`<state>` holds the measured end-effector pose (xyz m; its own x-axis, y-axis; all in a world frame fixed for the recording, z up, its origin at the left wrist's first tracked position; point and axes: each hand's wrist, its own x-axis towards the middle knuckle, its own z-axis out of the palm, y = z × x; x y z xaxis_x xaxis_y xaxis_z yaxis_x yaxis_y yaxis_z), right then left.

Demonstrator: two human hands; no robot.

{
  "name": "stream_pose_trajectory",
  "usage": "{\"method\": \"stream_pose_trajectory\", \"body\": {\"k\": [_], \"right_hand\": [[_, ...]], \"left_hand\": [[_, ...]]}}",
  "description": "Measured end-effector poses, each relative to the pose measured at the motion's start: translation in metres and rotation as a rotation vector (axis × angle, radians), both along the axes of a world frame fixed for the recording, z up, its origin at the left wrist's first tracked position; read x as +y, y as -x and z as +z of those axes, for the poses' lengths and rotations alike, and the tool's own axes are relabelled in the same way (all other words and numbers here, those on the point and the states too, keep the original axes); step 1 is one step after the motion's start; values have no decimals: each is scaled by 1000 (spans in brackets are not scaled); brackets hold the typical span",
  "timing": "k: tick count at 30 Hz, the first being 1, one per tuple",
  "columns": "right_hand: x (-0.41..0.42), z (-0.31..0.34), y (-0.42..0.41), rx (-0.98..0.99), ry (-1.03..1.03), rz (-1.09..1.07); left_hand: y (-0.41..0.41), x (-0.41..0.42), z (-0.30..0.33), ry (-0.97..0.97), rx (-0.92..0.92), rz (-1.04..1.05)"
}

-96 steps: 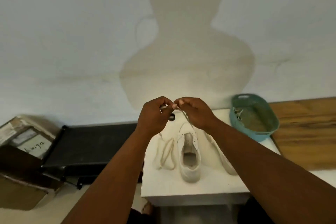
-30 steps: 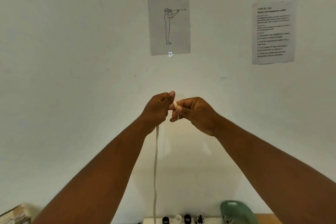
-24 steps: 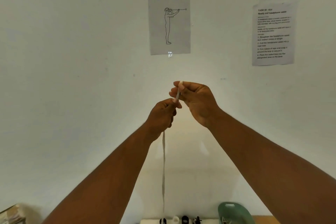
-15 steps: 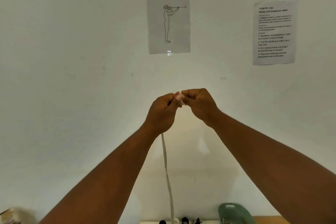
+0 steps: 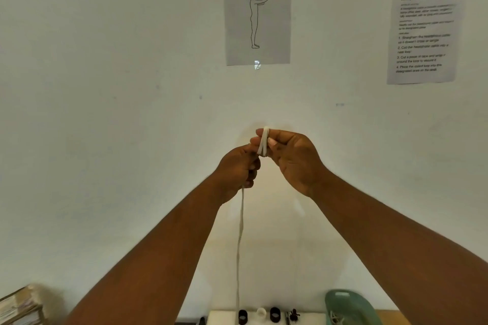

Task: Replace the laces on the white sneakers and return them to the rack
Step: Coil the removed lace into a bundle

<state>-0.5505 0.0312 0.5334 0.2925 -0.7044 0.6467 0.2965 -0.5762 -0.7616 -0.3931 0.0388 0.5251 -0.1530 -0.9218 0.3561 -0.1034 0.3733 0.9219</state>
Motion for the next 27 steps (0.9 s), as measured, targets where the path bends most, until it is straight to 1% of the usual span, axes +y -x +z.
{"method": "stream_pose_trajectory", "body": {"k": [3, 7, 8, 11, 13, 16, 19, 21, 23, 25, 27], "right_hand": [[-16, 7, 4, 49, 21, -85], [-34, 3, 12, 199, 54, -252], [-36, 0, 13, 256, 69, -284], [-37, -15, 14, 461, 106, -304], [-32, -25, 13, 511, 88, -268], [-20, -30, 9, 423, 85, -143], [-9, -18, -2, 227, 94, -61], [-7, -9, -9, 87, 104, -93], [-9, 1, -12, 14, 119, -167], [-14, 7, -12, 10, 137, -227], [-23, 6, -9, 57, 147, -286]], "left_hand": [[1, -3, -8, 60, -96, 6], [-1, -7, -8, 202, -264, 124], [-2, -7, -6, 230, -273, 135], [-7, -7, 2, 263, -193, 144], [-10, -9, 9, 271, -178, 173], [-15, -14, 12, 249, -207, 186], [-16, -14, 7, 172, -133, 126], [-13, -11, 1, 146, -78, 98], [-8, -9, -3, 151, -72, 105], [-4, -9, -7, 189, -142, 140], [-1, -9, -13, 246, -263, 190]]}}
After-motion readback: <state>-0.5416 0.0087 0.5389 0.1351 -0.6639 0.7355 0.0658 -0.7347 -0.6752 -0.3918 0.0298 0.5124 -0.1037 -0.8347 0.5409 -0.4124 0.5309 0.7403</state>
